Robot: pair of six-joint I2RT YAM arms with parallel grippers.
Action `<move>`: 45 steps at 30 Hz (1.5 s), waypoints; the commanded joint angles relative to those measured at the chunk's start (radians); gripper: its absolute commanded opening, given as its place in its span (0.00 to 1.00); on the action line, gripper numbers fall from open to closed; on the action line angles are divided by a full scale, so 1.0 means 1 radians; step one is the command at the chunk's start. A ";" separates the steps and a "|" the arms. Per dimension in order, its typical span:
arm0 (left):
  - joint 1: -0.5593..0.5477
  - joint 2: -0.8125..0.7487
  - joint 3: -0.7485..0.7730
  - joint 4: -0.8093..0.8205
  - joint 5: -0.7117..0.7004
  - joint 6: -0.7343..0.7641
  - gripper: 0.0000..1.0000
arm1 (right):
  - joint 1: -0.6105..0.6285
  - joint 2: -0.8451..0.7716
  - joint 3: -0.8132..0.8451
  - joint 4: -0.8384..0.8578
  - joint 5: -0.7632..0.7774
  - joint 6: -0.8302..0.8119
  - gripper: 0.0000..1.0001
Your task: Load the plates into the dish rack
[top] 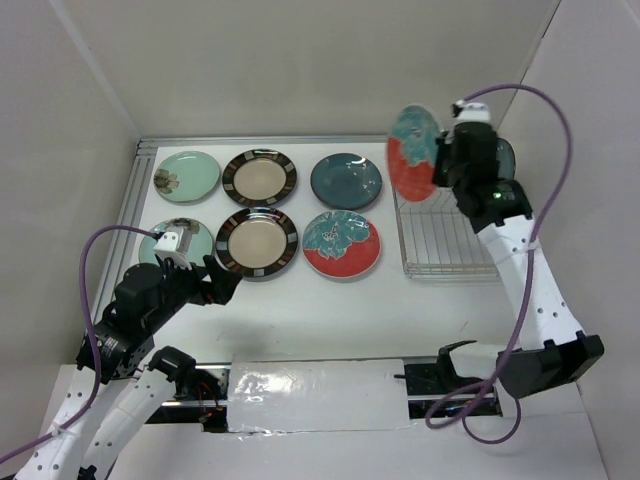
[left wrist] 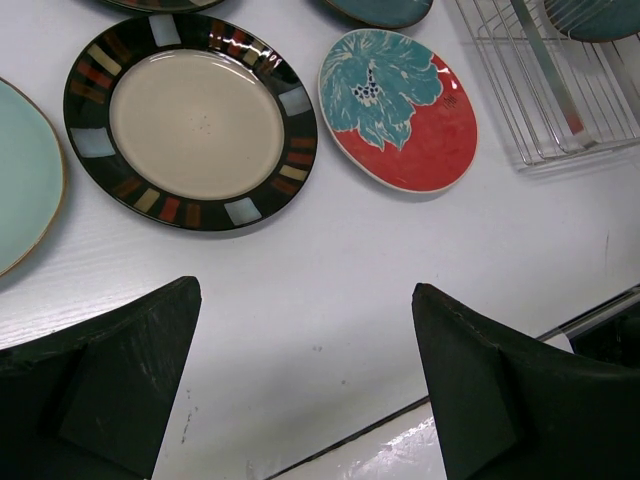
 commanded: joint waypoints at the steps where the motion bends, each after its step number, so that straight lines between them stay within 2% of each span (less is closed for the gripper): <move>1: -0.006 -0.006 0.004 0.046 0.009 0.018 1.00 | -0.157 -0.019 0.093 0.189 -0.100 -0.162 0.00; 2: -0.006 -0.006 0.004 0.046 0.009 0.018 1.00 | -0.242 -0.010 0.093 0.206 -0.129 -0.184 0.00; 5: -0.006 -0.006 0.004 0.046 0.009 0.018 1.00 | -0.269 0.014 0.102 0.278 -0.068 -0.260 0.00; 13: -0.006 0.003 0.004 0.037 0.000 0.008 1.00 | -0.444 0.057 0.010 0.521 -0.097 -0.314 0.00; 25: -0.006 -0.006 0.004 0.037 0.000 0.008 1.00 | -0.491 0.146 -0.074 0.692 -0.046 -0.380 0.00; 45: -0.006 -0.006 0.004 0.037 0.009 0.008 1.00 | -0.521 0.211 -0.194 0.776 -0.051 -0.402 0.00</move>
